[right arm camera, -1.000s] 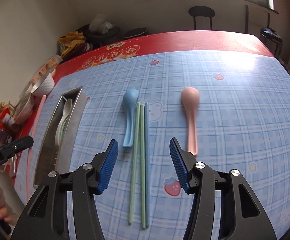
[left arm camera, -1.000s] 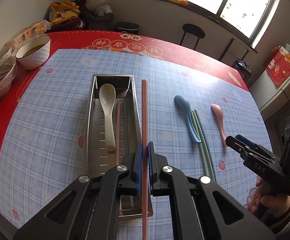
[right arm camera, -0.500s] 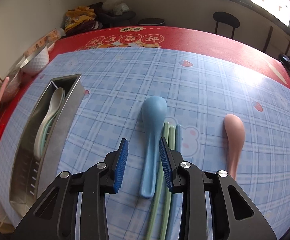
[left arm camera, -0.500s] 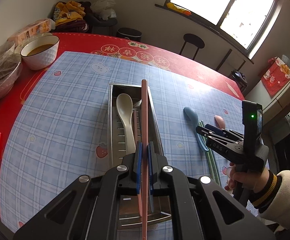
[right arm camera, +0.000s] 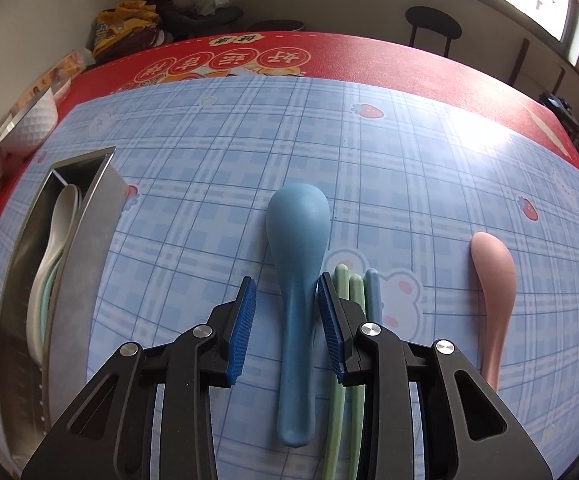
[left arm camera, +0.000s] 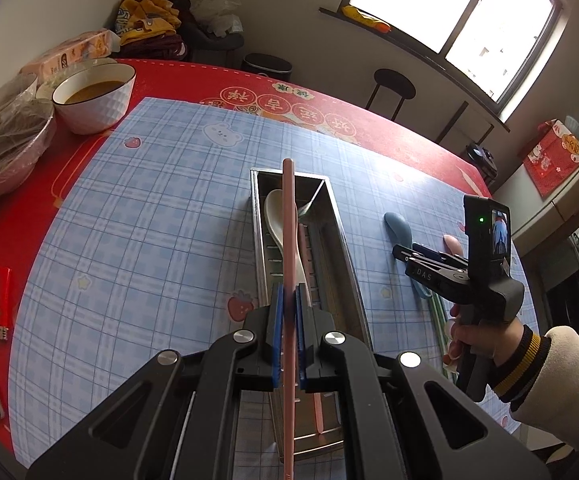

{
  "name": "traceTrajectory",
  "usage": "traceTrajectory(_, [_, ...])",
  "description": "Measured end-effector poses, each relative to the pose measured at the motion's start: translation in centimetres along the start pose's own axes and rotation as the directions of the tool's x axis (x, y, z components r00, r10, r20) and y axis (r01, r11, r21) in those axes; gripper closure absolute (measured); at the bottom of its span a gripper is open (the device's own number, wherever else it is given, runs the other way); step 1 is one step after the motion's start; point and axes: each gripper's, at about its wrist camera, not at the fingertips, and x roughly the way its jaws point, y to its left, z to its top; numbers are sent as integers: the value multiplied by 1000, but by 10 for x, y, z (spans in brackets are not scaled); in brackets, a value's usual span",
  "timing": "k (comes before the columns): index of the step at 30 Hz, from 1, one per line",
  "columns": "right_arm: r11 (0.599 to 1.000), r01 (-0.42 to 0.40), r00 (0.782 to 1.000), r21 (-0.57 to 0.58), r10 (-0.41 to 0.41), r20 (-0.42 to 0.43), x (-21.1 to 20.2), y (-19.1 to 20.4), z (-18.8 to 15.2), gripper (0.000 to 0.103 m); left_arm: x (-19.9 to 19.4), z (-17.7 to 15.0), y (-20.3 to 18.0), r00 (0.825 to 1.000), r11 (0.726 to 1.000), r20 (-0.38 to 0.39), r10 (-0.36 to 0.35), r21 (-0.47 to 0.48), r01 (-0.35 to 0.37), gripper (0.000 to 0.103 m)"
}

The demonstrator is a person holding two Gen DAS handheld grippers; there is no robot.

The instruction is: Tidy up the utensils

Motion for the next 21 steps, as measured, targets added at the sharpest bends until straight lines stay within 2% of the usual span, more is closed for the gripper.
traceTrajectory(3, [1000, 4, 1000, 2, -4, 7, 2, 1, 3, 71, 1, -1, 4, 1000, 1000, -10, -1, -5, 1, 97])
traceTrajectory(6, [1000, 8, 1000, -11, -8, 10, 2, 6, 4, 80, 2, -2, 7, 1000, 1000, -14, 0, -12, 0, 97])
traceTrajectory(9, [1000, 12, 1000, 1, -12, 5, 1, 8, 3, 81, 2, -1, 7, 1000, 1000, -16, -5, -15, 4, 97])
traceTrajectory(13, [996, -64, 998, 61, 64, 1, -6, 4, -3, 81, 2, -3, 3, 1000, 1000, -20, -15, -14, 15, 97])
traceTrajectory(21, [969, -190, 981, 159, 181, 72, -50, -1, -19, 82, 10, -4, -4, 998, 999, -44, -36, -35, 34, 97])
